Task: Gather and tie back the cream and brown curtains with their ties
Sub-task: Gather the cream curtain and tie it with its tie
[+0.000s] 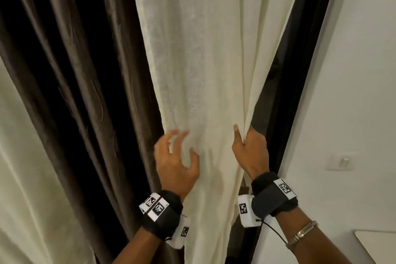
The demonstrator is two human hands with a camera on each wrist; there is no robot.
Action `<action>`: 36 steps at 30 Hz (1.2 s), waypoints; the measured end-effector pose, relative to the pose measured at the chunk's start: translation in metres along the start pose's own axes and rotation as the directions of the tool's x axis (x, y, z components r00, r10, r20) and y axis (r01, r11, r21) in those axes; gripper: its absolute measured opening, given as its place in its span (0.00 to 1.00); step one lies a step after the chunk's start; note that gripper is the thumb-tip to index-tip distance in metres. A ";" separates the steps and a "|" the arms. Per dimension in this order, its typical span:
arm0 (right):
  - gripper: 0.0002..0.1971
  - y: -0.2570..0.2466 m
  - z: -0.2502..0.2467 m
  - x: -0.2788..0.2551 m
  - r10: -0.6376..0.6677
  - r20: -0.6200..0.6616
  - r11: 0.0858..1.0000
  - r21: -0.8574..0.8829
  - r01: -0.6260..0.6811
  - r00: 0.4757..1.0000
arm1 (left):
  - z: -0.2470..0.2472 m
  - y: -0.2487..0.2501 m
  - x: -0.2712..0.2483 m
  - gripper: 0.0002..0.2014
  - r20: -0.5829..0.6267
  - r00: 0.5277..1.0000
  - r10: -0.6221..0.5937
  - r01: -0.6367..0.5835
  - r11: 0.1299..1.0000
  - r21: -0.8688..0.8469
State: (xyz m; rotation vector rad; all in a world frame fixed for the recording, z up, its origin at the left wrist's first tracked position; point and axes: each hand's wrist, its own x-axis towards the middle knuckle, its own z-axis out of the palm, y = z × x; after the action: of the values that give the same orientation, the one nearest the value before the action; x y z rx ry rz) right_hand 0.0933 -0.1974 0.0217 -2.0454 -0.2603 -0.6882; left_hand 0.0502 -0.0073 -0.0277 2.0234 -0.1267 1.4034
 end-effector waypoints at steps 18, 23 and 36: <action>0.44 0.005 -0.018 -0.020 0.058 0.656 0.925 0.249 -0.288 0.753 | 0.074 0.004 -0.023 0.58 0.760 0.597 -0.257 0.604 0.767 -0.215; 0.29 0.079 -0.026 -0.023 0.291 0.463 0.788 0.381 -0.484 0.837 | 0.067 -0.015 -0.039 0.29 0.765 0.494 -0.412 0.706 0.704 -0.077; 0.20 0.161 0.040 -0.115 0.319 0.803 0.940 -0.202 -0.274 0.502 | 0.048 -0.034 -0.081 0.30 0.720 0.471 -0.509 0.747 0.665 -0.018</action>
State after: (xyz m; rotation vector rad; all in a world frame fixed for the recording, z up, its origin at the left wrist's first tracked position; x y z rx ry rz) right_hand 0.0842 -0.2421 -0.1754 -2.2519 -0.4095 0.5728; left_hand 0.0695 -0.0309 -0.1228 1.8693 0.0952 0.1065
